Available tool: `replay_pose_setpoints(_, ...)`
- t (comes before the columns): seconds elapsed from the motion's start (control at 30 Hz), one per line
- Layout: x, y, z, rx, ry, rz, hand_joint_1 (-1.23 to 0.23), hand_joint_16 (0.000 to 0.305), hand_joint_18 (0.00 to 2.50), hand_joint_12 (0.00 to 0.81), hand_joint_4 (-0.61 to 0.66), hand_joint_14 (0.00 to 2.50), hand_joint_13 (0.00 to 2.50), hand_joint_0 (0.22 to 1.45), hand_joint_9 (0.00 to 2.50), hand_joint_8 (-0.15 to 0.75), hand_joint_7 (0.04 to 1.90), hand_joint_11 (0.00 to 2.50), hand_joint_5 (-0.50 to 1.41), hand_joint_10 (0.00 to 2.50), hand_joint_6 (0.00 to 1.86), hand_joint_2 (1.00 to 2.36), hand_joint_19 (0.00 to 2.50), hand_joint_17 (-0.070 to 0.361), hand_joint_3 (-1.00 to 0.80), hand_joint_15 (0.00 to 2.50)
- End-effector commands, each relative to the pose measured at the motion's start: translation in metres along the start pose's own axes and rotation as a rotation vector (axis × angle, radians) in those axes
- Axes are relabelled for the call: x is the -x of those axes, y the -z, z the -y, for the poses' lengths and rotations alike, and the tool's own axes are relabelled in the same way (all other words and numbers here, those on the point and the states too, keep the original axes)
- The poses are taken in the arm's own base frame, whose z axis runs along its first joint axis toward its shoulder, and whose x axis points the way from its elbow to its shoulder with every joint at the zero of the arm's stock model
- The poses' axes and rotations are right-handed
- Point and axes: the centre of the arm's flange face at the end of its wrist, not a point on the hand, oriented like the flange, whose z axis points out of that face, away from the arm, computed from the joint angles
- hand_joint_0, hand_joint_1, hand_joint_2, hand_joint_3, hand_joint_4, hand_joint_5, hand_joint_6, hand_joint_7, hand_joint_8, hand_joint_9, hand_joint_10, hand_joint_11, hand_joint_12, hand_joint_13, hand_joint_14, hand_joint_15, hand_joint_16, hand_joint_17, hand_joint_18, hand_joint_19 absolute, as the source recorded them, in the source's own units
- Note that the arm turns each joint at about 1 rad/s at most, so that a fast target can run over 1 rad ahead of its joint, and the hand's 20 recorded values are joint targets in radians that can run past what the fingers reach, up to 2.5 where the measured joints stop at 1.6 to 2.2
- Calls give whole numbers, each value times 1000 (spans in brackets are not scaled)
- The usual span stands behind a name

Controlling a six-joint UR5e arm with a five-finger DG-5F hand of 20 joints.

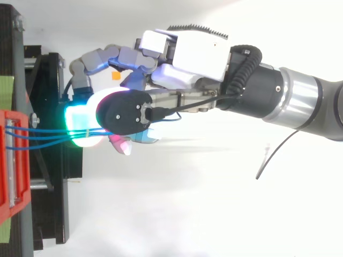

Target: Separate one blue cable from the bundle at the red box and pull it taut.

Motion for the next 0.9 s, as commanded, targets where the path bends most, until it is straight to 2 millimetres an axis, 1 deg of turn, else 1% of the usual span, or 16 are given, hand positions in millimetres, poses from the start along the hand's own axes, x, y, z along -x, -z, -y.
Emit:
replay_pose_setpoints(0.0,0,0,1,-2,1,-1,-404,65,1036,430,93,31,1276,449,1571,307,1204,1695,-103,25,754,1000,857,146,-500,1013)
replay_pose_setpoints(0.03,0,0,0,-1,0,0,-437,65,1041,430,95,30,1277,444,1573,315,1203,1696,-103,26,755,1000,852,147,-500,1010)
replay_pose_setpoints(0.1,1,0,1,-2,1,1,-563,64,1031,418,95,31,1272,453,1573,312,1201,1700,-104,26,758,1000,849,143,-500,1012)
replay_pose_setpoints(0.13,1,0,1,-2,1,1,-606,61,1008,399,88,31,1260,474,1565,299,1213,1711,-106,26,760,1000,852,137,-500,1031)
replay_pose_setpoints(0.17,0,0,1,-2,-1,-1,-626,56,964,375,61,34,1238,530,1551,279,1250,1733,-110,28,766,1000,881,126,-500,1047)
replay_pose_setpoints(0.2,0,0,1,-2,-1,-1,-582,52,938,358,42,34,1227,591,1559,260,1257,1766,-111,29,780,1000,900,118,-500,1050)
replay_pose_setpoints(0.27,1,0,0,-2,-1,-1,-559,52,938,356,27,35,1236,626,1581,265,1257,1773,-111,29,791,1002,904,116,-474,1051)
replay_pose_setpoints(0.3,0,0,1,-3,-1,-2,-567,52,938,360,24,35,1238,620,1581,260,1234,1778,-111,30,796,1009,905,116,-412,1056)
replay_pose_setpoints(0.33,0,0,1,-2,-1,-2,-568,52,938,365,24,34,1240,618,1581,265,1235,1774,-111,30,796,1009,905,116,-401,1045)
replay_pose_setpoints(0.4,1,0,-1,0,-1,-1,-569,52,938,363,33,34,1235,602,1555,261,1225,1778,-108,30,778,1017,904,118,-303,1054)
replay_pose_setpoints(0.53,1,0,-1,0,-1,-1,-545,53,926,368,40,34,1222,607,1533,258,1256,1751,-103,30,737,1019,908,119,-255,1049)
replay_pose_setpoints(0.6,1,0,0,-1,-1,1,-505,53,924,363,71,34,1221,614,1533,250,1279,1759,-102,30,729,1017,917,119,-284,1052)
replay_pose_setpoints(0.67,0,0,0,-1,0,1,-465,53,923,366,72,35,1224,615,1536,252,1272,1752,-102,30,728,1013,916,119,-350,1041)
replay_pose_setpoints(0.7,0,0,0,-1,0,1,-386,53,926,366,68,34,1225,594,1554,259,1261,1741,-98,30,729,1001,916,119,-483,1053)
replay_pose_setpoints(0.77,1,0,1,-2,1,1,-314,54,938,371,64,34,1236,570,1571,256,1262,1759,-93,31,729,1000,918,121,-500,1039)
replay_pose_setpoints(0.87,0,0,0,-1,0,0,-286,58,973,390,75,32,1257,513,1590,282,1268,1740,-91,28,729,1000,886,130,-500,1028)
